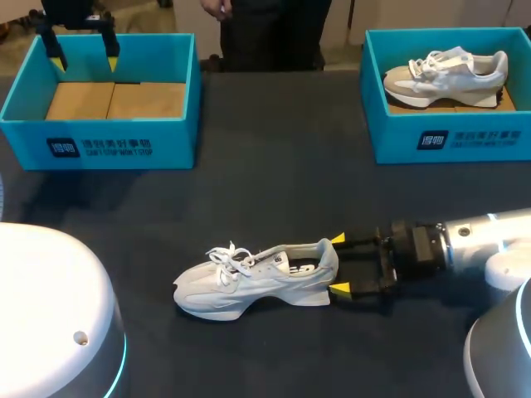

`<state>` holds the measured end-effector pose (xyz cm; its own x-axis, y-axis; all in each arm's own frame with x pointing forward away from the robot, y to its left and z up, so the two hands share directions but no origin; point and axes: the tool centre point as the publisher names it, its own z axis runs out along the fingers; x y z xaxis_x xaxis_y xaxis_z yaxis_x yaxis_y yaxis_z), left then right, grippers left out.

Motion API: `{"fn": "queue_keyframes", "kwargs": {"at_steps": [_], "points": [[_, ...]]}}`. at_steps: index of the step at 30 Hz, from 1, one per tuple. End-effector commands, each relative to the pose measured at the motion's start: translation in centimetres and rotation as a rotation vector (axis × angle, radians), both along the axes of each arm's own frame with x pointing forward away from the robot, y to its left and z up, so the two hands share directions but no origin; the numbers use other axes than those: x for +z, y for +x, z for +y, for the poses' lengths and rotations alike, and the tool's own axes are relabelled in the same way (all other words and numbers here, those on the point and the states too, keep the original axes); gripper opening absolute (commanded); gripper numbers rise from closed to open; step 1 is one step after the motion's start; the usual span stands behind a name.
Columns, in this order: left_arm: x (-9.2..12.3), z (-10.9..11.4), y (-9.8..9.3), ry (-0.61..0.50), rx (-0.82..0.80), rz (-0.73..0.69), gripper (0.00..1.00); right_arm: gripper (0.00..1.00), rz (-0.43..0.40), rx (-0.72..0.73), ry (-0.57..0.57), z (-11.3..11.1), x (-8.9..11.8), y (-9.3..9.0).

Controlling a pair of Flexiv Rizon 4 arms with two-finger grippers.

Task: Take the shoe out of the shoebox, open the shoe tongue, remove and reinsert the insole, then place the shoe into the shoebox

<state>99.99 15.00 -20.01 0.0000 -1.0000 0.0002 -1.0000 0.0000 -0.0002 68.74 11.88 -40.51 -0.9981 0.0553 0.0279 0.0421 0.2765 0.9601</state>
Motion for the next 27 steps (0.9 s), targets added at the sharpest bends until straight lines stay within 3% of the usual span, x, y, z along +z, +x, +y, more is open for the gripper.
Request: {"fn": "queue_keyframes", "kwargs": {"at_steps": [1, 27], "points": [[0.0, 0.0, 0.0, 0.0, 0.0, 0.0, 1.0, 1.0, -0.004, 0.007, 0.0, 0.9, -0.2, 0.2], [0.0, 0.0, 0.0, 0.0, 0.0, 0.0, 1.0, 1.0, -0.001, 0.068, 0.013, 4.5, -0.6, -0.6]]}}
